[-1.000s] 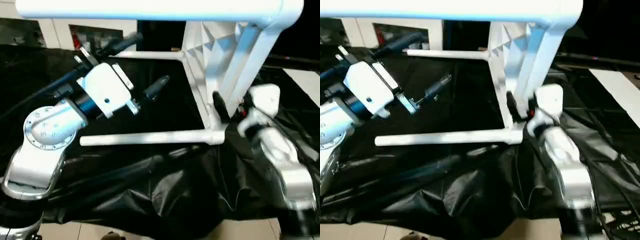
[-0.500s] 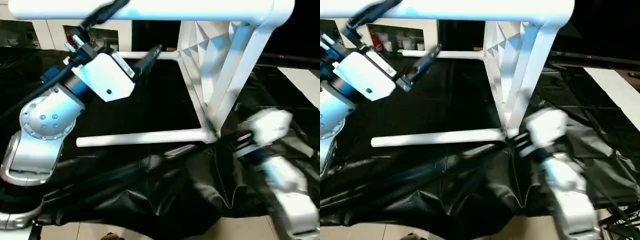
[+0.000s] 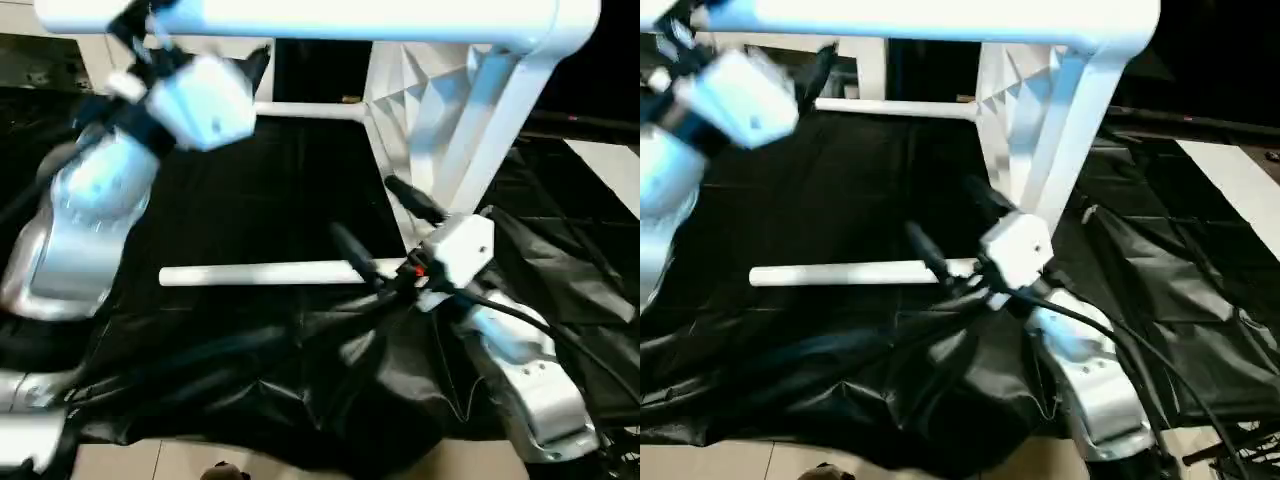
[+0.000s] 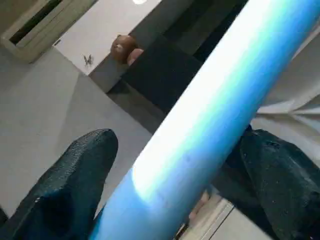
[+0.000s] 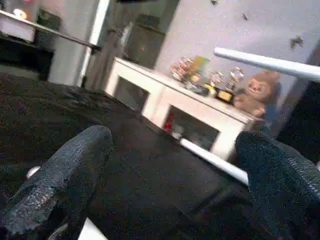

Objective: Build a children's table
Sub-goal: Flip table

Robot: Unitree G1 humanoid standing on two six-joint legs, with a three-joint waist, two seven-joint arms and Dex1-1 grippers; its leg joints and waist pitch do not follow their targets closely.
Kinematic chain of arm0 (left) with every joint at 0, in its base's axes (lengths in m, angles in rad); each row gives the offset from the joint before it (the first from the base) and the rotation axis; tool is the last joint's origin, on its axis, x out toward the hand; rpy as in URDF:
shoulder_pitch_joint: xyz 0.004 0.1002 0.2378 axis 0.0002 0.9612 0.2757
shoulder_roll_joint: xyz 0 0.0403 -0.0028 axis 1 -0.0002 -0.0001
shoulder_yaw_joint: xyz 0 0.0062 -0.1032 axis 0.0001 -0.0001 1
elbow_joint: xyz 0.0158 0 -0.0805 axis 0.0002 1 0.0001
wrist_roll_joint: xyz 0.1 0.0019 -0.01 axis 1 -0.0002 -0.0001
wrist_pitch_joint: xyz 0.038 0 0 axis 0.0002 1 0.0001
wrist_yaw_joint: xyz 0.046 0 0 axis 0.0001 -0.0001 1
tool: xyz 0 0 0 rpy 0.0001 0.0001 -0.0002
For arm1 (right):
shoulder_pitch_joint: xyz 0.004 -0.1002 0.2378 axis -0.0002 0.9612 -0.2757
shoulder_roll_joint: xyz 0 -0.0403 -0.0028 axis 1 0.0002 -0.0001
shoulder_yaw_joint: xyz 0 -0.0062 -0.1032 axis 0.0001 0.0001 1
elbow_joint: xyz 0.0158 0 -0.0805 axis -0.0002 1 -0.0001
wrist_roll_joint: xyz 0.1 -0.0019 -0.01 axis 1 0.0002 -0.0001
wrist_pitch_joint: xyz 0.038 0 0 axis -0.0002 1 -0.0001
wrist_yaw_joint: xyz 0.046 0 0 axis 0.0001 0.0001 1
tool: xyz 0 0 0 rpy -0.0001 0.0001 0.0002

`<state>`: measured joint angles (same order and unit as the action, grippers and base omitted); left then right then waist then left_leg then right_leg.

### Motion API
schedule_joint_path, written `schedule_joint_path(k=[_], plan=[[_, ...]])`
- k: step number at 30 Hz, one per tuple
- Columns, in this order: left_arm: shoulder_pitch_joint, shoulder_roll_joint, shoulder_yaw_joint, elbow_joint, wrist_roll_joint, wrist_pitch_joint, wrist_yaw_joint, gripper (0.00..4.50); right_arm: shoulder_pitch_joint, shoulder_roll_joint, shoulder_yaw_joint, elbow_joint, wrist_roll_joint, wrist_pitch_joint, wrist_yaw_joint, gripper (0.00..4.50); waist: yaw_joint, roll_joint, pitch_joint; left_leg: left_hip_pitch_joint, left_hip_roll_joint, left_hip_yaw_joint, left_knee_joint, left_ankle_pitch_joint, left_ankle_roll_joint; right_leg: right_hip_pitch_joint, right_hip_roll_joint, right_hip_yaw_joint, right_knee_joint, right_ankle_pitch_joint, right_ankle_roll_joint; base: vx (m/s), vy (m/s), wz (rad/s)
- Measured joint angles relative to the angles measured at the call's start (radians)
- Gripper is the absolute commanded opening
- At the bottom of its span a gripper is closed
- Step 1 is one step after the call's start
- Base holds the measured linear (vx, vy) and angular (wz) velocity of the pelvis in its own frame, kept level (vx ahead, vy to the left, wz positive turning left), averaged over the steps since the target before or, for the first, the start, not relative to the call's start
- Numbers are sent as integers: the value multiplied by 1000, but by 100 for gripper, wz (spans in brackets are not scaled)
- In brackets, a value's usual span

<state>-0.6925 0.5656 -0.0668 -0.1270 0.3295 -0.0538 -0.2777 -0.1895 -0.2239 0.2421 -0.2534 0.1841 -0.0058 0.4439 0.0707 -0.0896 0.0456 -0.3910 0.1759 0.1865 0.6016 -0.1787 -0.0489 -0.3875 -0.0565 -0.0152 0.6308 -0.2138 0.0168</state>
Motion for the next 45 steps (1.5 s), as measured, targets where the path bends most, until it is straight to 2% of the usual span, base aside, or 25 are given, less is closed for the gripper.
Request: schedule_joint_path(k=[4,6,10,16,20,29,35,37,39,45], plan=[[-13,-1,0,20,-1,-7,-2,376,-1,12,3,0,17,0,19,450,5,0,0,0,0,0,0,0,0,0,0,0,0,0,0,0,0,0],[-18,-1,0,27,-1,-13,-3,371,-4,17,5,0,19,0,23,450,8,1,1,0,0,0,0,0,0,0,0,0,0,0,0,0,0,0],[-22,3,-5,33,2,-15,-25,333,-8,19,9,0,19,0,24,450,19,3,2,1,0,0,0,0,0,0,0,0,0,0,0,0,0,0],[-25,17,-6,33,11,-10,-59,302,-8,24,9,1,17,0,25,450,20,4,2,1,0,0,0,0,0,0,0,0,0,0,0,0,0,0],[-49,32,-10,32,9,28,-121,288,-8,24,9,4,14,-1,26,450,22,4,2,2,0,0,0,0,0,1,0,0,0,0,0,0,0,0],[-108,122,-31,35,0,77,-288,242,-12,24,10,32,0,-5,44,450,20,3,1,6,0,0,-1,0,0,4,-1,0,1,-2,4,0,0,0],[-130,134,-37,18,1,140,-354,214,-13,24,12,41,-3,-8,47,450,21,4,1,7,-1,0,-1,0,0,4,-1,0,1,-2,4,0,0,0],[-130,110,-28,4,-17,191,-361,209,-13,24,13,43,-4,-9,48,450,22,5,1,7,-1,0,-1,0,0,4,-1,0,1,-2,3,0,0,0],[-130,87,-24,-7,-23,240,-366,209,-13,23,13,43,-4,-9,52,450,24,8,2,6,-1,0,-1,0,0,4,-2,0,1,-1,3,0,0,0],[-133,33,-8,-28,-32,343,-367,209,-12,21,19,43,-20,-22,57,450,32,33,2,6,-2,2,-2,0,0,4,-3,0,1,-2,3,0,0,0]])
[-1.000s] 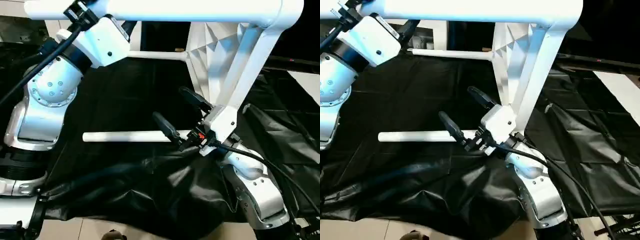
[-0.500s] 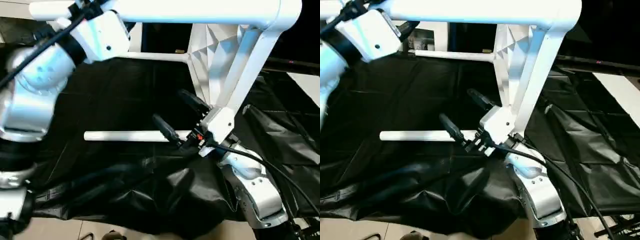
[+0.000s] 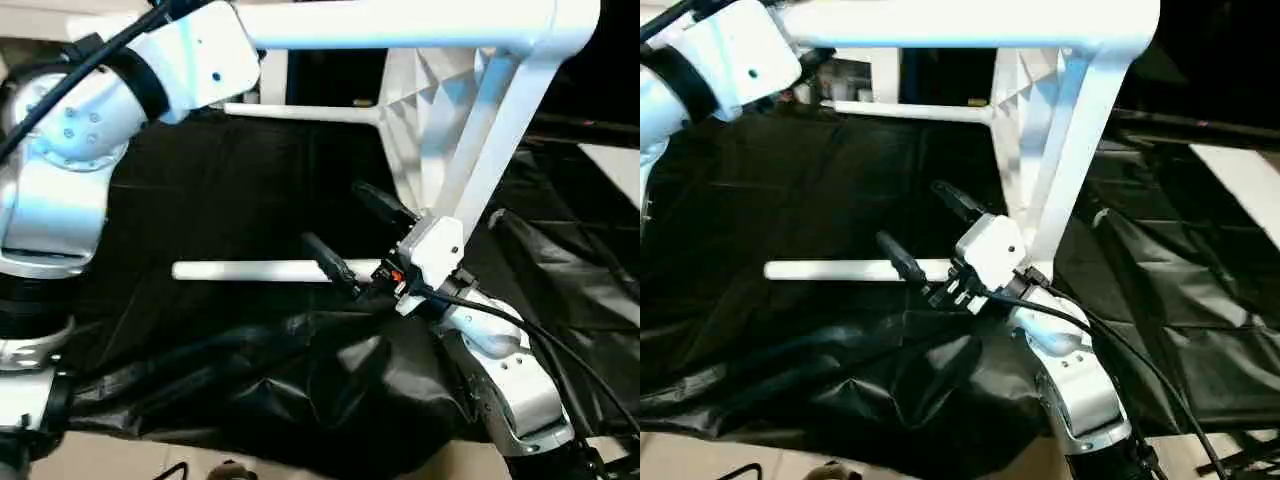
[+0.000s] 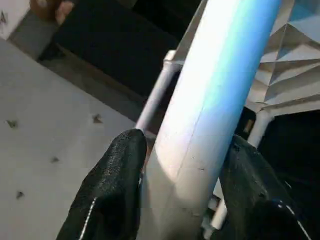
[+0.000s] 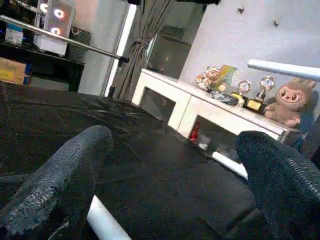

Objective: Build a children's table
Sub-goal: Flip table

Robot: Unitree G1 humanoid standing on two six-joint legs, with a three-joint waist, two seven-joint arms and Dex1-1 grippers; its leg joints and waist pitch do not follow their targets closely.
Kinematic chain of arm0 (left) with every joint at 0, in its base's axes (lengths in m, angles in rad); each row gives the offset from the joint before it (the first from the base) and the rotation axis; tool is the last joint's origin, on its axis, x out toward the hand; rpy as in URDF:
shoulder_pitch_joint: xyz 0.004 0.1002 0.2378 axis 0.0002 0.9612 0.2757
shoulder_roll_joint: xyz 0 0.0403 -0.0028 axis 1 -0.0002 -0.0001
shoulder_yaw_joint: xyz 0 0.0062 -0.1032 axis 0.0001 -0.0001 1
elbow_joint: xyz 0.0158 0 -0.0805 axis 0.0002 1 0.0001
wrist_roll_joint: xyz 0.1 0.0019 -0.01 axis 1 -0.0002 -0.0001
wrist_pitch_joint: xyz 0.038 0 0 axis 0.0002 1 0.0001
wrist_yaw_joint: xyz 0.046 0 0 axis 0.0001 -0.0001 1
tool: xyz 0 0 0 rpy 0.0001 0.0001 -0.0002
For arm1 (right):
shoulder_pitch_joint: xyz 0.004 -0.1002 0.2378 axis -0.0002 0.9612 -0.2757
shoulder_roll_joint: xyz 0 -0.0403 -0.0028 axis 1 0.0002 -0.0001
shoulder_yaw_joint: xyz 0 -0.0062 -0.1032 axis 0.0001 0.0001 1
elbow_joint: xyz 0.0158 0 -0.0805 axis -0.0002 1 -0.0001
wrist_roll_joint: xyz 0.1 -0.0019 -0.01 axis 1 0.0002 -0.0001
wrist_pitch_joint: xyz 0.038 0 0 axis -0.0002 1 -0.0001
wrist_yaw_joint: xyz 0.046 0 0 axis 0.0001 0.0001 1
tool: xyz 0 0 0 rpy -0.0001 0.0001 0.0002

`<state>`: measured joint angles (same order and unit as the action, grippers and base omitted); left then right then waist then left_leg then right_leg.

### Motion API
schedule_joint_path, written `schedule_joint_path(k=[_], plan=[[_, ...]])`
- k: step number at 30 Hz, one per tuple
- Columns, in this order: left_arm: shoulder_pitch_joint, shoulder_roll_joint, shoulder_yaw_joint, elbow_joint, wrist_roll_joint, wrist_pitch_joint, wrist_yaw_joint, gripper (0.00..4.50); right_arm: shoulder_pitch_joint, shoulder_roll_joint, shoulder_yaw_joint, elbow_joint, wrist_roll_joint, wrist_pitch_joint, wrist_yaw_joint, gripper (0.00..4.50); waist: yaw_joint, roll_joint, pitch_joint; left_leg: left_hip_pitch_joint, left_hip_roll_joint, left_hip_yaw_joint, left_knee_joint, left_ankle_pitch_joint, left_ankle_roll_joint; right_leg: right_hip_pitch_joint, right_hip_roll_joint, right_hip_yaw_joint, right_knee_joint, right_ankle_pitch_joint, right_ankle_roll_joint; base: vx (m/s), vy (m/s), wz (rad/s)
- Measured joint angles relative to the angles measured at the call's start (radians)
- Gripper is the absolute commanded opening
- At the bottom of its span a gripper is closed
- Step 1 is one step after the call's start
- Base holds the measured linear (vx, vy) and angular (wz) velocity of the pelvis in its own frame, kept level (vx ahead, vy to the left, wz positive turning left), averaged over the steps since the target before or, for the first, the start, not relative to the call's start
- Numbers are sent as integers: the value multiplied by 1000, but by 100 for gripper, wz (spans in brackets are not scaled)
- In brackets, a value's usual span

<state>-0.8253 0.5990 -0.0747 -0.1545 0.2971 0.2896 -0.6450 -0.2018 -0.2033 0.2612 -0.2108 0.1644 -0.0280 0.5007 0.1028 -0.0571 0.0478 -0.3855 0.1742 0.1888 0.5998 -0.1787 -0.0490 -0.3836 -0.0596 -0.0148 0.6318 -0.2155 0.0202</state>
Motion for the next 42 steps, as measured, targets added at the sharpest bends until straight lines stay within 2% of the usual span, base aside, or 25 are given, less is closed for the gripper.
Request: schedule_joint_path(k=[3,8,12,16,17,21,29,34,42], plan=[[-6,-33,29,-22,-13,63,1,209,1,-2,1,0,-6,-6,1,450,6,8,0,0,0,1,-2,0,0,-1,0,0,0,0,-1,0,0,0],[-18,-87,113,-35,-80,152,45,209,6,-3,-2,20,-10,-9,-2,450,10,7,1,-1,0,2,-3,1,2,-2,0,0,0,0,-3,0,0,0],[-16,-139,178,-35,-129,213,93,209,18,2,-11,22,-7,-10,-6,450,9,-3,7,-4,0,2,-2,2,4,-4,0,0,-1,0,-4,0,0,0],[5,-148,229,-33,-150,239,107,209,68,34,-52,32,49,-2,-17,450,7,-18,11,-13,1,2,-1,7,10,-11,1,-1,0,1,-4,0,0,0],[6,-146,232,-33,-152,240,112,209,76,37,-62,39,63,1,-23,450,6,-21,11,-18,1,2,-1,9,13,-16,1,-1,0,1,-4,0,0,0],[14,-140,246,-35,-164,248,124,204,101,67,-115,80,103,10,-62,450,-5,-28,10,-22,1,5,2,7,19,-18,0,1,-2,1,-5,0,0,0],[32,-147,250,-38,-167,216,139,204,134,90,-177,118,118,5,-104,450,-12,-30,10,-21,1,6,2,6,19,-18,0,1,-1,1,-5,0,0,0],[37,-144,250,-44,-167,214,146,204,115,141,-227,139,198,65,-147,450,-15,-30,10,-20,1,6,2,6,18,-18,0,1,-1,1,-5,0,0,0],[43,-139,250,-57,-175,214,148,204,85,185,-275,156,278,173,-195,450,-14,-31,11,-20,1,7,2,8,21,-18,0,1,-1,1,-6,0,0,0]])
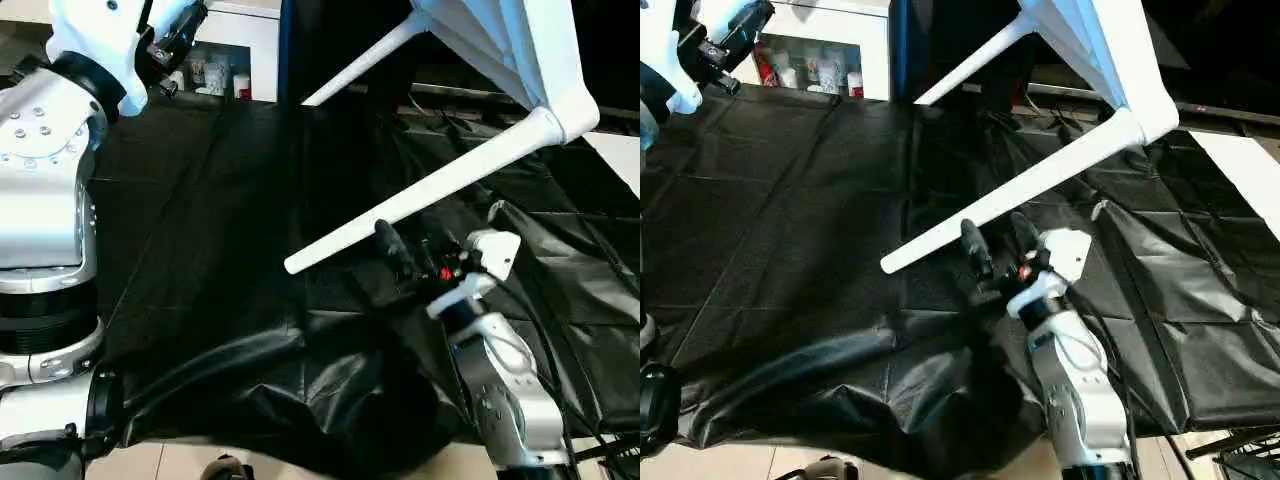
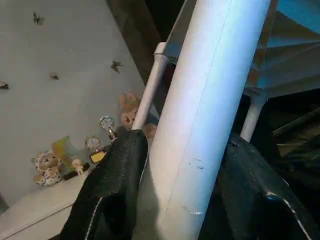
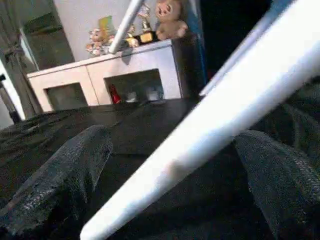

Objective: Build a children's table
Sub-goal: Flip table

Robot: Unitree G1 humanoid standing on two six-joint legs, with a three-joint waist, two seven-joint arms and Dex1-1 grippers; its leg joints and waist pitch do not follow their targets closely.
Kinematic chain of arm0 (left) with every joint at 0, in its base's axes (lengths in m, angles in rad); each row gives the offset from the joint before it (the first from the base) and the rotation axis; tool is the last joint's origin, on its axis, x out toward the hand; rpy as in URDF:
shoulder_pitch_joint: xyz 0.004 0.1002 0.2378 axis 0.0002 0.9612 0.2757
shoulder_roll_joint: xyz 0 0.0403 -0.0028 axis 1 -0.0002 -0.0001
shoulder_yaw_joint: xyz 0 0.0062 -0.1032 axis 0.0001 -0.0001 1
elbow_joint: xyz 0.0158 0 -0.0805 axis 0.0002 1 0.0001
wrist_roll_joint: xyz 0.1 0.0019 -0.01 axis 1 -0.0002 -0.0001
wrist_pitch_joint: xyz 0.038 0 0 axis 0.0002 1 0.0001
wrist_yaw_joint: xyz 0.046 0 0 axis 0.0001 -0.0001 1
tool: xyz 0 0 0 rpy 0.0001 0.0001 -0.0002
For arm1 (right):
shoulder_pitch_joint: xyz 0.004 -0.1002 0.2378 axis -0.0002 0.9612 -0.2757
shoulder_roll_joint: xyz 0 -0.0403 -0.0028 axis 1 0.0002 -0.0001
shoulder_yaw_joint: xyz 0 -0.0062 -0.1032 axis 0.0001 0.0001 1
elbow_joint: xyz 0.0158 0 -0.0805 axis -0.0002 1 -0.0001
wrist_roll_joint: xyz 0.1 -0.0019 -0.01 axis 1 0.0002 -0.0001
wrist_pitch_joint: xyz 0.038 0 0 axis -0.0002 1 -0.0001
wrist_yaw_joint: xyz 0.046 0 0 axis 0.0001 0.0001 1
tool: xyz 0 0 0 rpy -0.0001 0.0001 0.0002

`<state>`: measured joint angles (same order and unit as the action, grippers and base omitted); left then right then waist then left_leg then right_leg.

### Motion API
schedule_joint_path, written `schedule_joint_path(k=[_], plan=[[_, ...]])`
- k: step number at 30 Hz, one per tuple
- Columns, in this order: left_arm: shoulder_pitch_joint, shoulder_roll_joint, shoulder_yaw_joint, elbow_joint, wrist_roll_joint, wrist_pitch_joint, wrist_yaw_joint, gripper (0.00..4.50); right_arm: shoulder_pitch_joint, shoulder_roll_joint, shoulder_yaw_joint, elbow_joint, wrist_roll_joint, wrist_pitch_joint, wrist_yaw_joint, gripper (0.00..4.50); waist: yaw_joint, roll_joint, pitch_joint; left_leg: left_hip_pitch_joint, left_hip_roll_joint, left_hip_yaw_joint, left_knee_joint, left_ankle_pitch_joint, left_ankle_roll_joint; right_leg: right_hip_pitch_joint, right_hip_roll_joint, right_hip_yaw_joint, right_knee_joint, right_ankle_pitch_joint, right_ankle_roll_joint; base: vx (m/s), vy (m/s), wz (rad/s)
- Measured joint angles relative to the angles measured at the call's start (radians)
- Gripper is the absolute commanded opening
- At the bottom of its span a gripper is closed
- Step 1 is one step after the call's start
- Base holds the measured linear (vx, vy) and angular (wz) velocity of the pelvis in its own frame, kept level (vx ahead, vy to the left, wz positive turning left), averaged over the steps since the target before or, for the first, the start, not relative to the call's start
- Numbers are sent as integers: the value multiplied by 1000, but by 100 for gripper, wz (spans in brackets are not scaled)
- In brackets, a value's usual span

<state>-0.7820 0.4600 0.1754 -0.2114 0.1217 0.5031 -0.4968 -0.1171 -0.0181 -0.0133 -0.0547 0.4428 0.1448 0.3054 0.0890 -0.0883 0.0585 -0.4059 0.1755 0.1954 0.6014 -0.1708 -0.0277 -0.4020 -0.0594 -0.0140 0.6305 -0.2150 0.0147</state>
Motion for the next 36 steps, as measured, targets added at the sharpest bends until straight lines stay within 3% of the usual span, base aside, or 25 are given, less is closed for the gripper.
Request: schedule_joint_path(k=[2,9,10,13,15,19,36], plan=[[1,2,0,0,-1,0,1,204,-15,5,-10,24,21,21,-4,450,-1,0,0,0,0,0,0,0,0,0,0,0,0,0,0,0,0,0],[3,2,-1,0,-9,-4,2,204,-209,26,-80,197,64,80,-56,450,-2,0,0,0,0,0,0,1,-2,0,0,0,1,0,0,0,0,0],[4,2,-1,-1,-10,-5,2,204,-234,32,-98,229,76,81,-58,421,0,0,0,0,0,1,0,2,0,0,0,0,1,0,0,0,0,0],[5,2,-1,-5,-10,-6,2,204,-270,44,-121,273,105,82,-62,414,1,-1,0,-1,0,1,0,2,0,0,0,0,1,0,0,0,0,0],[5,2,-1,-8,-10,-6,2,204,-284,48,-133,290,117,86,-59,379,2,-1,0,-1,0,2,0,2,0,0,0,0,0,0,0,0,0,0],[8,2,-1,-13,-10,-5,8,204,-310,55,-146,337,132,114,-39,348,0,-7,1,0,1,2,0,2,0,-1,0,0,1,0,0,0,0,0],[28,4,-1,-46,-10,1,22,204,-336,72,-160,414,142,96,0,204,-3,-9,1,-1,1,3,0,2,0,-1,0,0,1,0,-1,0,0,0]])
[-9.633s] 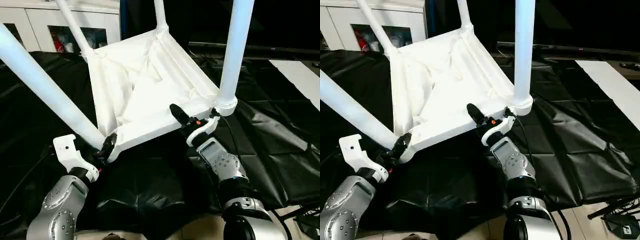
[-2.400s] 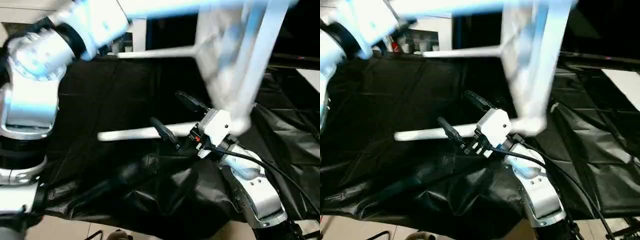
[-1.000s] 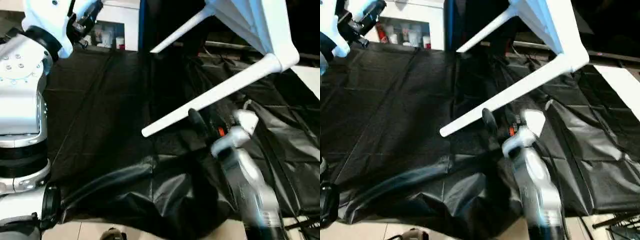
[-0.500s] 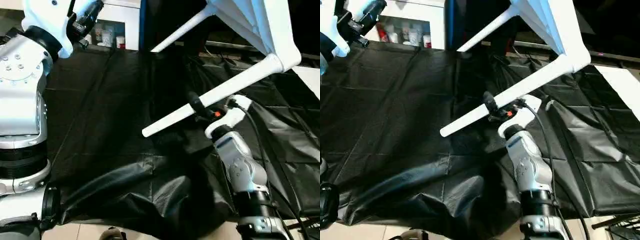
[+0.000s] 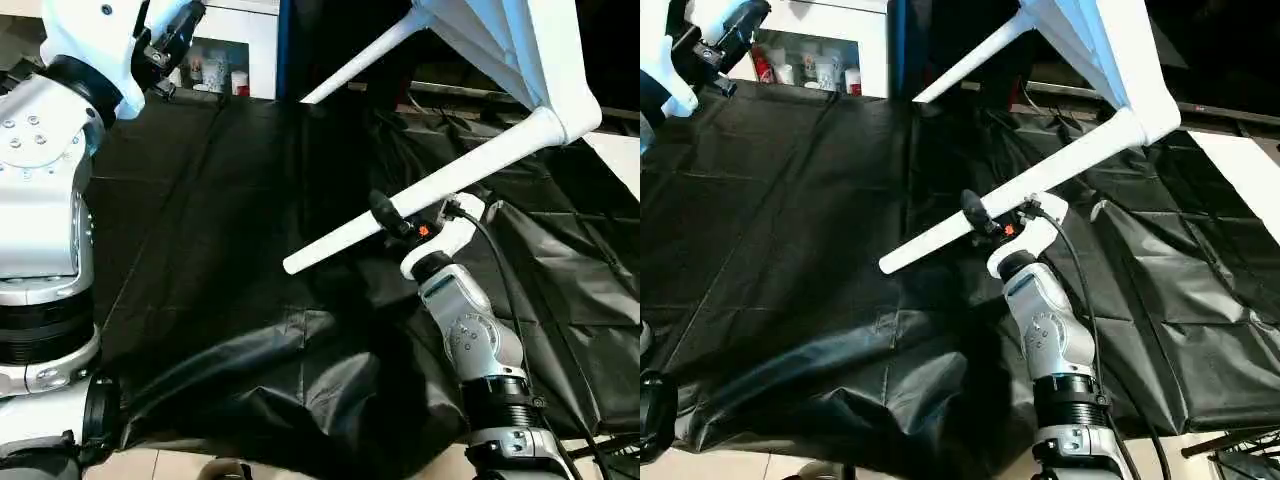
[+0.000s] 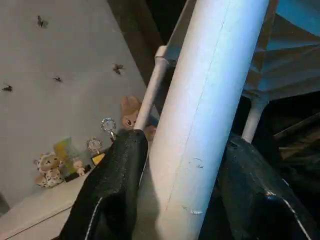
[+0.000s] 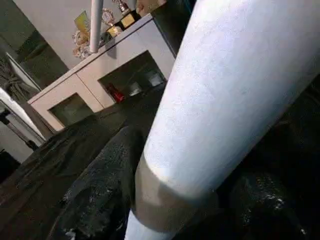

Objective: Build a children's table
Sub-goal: Flip table

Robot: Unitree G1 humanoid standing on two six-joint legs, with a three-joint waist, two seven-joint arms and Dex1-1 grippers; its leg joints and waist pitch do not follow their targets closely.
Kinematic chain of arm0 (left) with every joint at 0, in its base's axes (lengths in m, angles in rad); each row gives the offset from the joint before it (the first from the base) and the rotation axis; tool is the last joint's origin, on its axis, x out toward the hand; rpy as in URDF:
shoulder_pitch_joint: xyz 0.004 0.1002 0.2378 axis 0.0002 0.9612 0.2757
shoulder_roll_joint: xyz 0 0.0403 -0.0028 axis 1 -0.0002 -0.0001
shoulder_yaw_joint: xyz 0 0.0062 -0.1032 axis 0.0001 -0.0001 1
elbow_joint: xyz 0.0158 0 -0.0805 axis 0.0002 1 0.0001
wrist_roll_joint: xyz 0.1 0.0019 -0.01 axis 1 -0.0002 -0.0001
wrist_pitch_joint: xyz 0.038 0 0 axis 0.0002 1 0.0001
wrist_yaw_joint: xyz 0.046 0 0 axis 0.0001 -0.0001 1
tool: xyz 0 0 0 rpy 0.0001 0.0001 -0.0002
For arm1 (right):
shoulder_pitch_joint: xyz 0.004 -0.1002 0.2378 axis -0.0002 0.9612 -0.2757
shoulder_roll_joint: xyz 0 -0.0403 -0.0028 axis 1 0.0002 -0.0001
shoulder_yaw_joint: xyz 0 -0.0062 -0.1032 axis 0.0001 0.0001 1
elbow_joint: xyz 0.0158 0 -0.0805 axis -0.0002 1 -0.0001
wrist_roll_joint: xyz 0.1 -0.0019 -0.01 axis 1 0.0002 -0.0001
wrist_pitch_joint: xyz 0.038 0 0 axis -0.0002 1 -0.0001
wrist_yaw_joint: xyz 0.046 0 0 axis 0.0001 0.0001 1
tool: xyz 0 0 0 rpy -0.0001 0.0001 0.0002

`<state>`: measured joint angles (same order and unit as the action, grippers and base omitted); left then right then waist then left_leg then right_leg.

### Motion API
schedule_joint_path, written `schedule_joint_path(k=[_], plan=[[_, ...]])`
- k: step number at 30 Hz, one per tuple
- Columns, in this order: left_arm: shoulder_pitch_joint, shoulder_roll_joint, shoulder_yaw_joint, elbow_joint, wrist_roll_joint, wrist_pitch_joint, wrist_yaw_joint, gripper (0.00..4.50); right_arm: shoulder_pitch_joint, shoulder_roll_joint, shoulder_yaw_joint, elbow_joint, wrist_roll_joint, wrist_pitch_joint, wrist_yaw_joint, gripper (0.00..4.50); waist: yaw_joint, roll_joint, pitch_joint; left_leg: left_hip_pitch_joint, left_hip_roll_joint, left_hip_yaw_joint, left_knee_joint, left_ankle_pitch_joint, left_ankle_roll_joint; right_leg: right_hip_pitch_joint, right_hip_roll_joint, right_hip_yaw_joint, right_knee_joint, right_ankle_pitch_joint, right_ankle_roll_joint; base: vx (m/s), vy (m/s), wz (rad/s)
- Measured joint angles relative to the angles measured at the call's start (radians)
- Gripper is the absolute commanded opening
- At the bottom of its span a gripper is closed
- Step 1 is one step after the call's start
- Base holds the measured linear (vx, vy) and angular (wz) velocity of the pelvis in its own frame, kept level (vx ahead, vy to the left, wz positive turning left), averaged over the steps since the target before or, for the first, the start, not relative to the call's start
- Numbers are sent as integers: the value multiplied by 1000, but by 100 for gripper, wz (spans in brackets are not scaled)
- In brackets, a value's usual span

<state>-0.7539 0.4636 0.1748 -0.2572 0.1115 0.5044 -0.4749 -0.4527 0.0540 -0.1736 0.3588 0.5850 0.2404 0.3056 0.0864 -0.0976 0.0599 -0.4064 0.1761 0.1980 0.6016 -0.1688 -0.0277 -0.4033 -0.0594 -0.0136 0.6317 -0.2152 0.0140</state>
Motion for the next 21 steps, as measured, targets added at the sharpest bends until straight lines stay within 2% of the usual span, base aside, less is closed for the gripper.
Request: schedule_joint_path(k=[10,14,16,18,19,21], plan=[[17,-16,6,0,-2,-11,29,204,-46,1,-6,84,-15,-62,20,185,-4,0,0,0,0,0,1,0,0,-1,0,1,2,1,0,0,0,0],[40,-32,23,0,-2,-52,54,204,-61,1,6,118,-46,-132,26,185,-4,0,0,0,0,0,2,0,1,-1,0,1,2,2,0,0,0,0],[61,-50,34,2,-2,-91,87,204,-82,0,-3,140,-76,-195,10,185,-1,-4,2,-2,0,0,2,1,2,-3,0,0,3,2,0,0,0,0],[79,-66,54,10,-1,-131,115,204,-102,-4,-4,155,-108,-245,-1,185,-1,-12,7,-5,1,0,3,1,1,-6,0,0,5,2,0,0,0,0],[92,-75,62,11,-1,-160,132,204,-109,-6,-4,159,-126,-280,-5,185,0,-18,10,-11,3,0,6,2,1,-11,1,-1,8,2,0,0,0,0],[106,-85,76,16,-1,-194,155,201,-129,-12,-3,168,-149,-314,-5,184,0,-24,13,-21,5,-1,14,3,-2,-20,2,-2,15,2,0,0,0,0]])
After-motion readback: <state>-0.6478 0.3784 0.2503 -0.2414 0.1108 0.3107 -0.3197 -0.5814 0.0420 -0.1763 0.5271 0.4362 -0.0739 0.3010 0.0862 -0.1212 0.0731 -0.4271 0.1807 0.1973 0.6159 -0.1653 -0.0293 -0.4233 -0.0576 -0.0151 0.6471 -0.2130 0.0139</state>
